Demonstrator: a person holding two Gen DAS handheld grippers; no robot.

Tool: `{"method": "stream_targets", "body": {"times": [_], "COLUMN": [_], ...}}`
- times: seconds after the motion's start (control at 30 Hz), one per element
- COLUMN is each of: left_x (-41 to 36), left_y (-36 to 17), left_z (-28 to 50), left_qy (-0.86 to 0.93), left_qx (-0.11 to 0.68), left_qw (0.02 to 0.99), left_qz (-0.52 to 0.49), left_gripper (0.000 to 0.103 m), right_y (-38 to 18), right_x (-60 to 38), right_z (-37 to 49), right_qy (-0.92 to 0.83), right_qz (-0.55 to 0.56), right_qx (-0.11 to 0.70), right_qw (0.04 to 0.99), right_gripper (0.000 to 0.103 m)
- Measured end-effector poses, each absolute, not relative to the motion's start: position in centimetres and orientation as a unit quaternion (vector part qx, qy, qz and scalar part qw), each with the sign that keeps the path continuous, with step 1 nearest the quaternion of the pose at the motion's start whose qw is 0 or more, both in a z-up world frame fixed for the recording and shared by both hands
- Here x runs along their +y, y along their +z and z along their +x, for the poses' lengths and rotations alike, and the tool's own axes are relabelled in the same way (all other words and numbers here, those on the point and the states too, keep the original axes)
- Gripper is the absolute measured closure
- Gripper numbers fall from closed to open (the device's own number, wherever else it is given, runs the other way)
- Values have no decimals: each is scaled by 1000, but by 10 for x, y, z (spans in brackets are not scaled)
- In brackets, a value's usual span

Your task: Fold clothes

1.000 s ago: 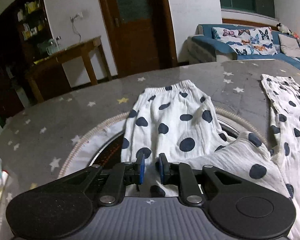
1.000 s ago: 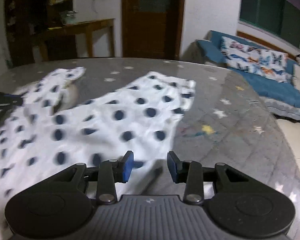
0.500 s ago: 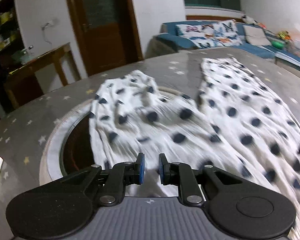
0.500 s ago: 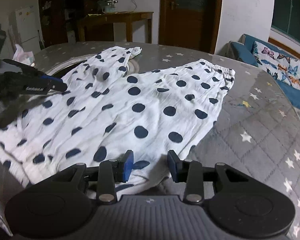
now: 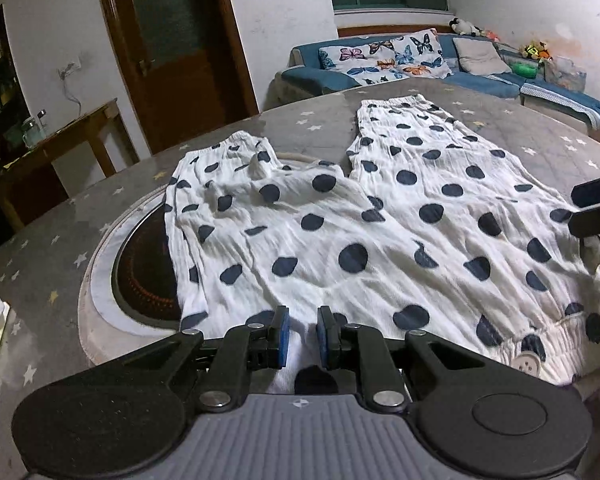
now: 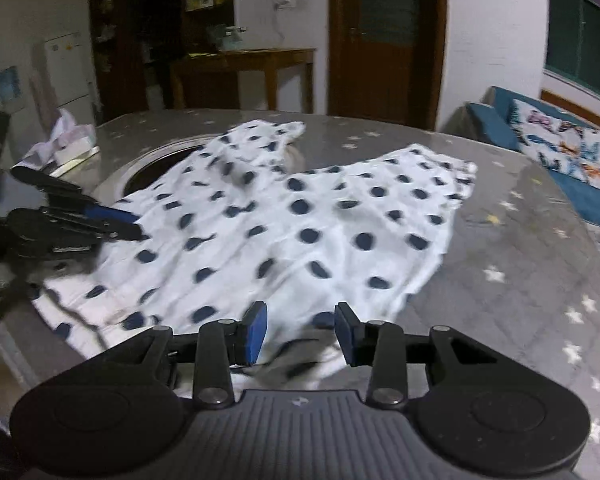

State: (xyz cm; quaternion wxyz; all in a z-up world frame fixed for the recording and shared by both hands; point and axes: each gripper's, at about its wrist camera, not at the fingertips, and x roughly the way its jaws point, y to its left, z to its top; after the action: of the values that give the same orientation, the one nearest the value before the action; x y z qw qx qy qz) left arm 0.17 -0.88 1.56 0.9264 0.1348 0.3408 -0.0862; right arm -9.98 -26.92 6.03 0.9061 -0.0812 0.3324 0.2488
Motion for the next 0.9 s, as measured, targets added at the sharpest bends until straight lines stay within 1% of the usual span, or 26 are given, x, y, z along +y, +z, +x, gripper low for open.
{"method": "stream_targets", "body": {"times": [0.13, 0.23, 0.4, 0.6, 0.77, 0.9], "left_x": [-6, -5, -4, 2, 11, 17], "left_y": [13, 13, 14, 20, 28, 38], "left_z": [-7, -15, -29, -28, -14, 0], "left_qy": [-89, -93, -109, -126, -132, -120], "left_qx": [339, 338, 339, 358, 385, 387], "left_qw": [927, 926, 923, 915, 907, 910], "left_qz": [137, 141, 146, 136, 111, 91], "left_gripper": [85, 85, 87, 87, 86, 85], "right_y": [48, 44, 46, 51, 60, 75], "right_x": [-259, -254, -259, -261, -266, -272], "right_z": [-106, -119, -132, -134, -121, -104], "right_qy": [264, 267, 272, 287, 303, 300], "right_qz": [-96, -130, -139, -147, -135, -111], "right_qx": [350, 342, 357, 375, 393, 375], "right_qw": [894, 892, 883, 869, 858, 870], "right_gripper": [65, 66, 66, 66, 66, 66]}}
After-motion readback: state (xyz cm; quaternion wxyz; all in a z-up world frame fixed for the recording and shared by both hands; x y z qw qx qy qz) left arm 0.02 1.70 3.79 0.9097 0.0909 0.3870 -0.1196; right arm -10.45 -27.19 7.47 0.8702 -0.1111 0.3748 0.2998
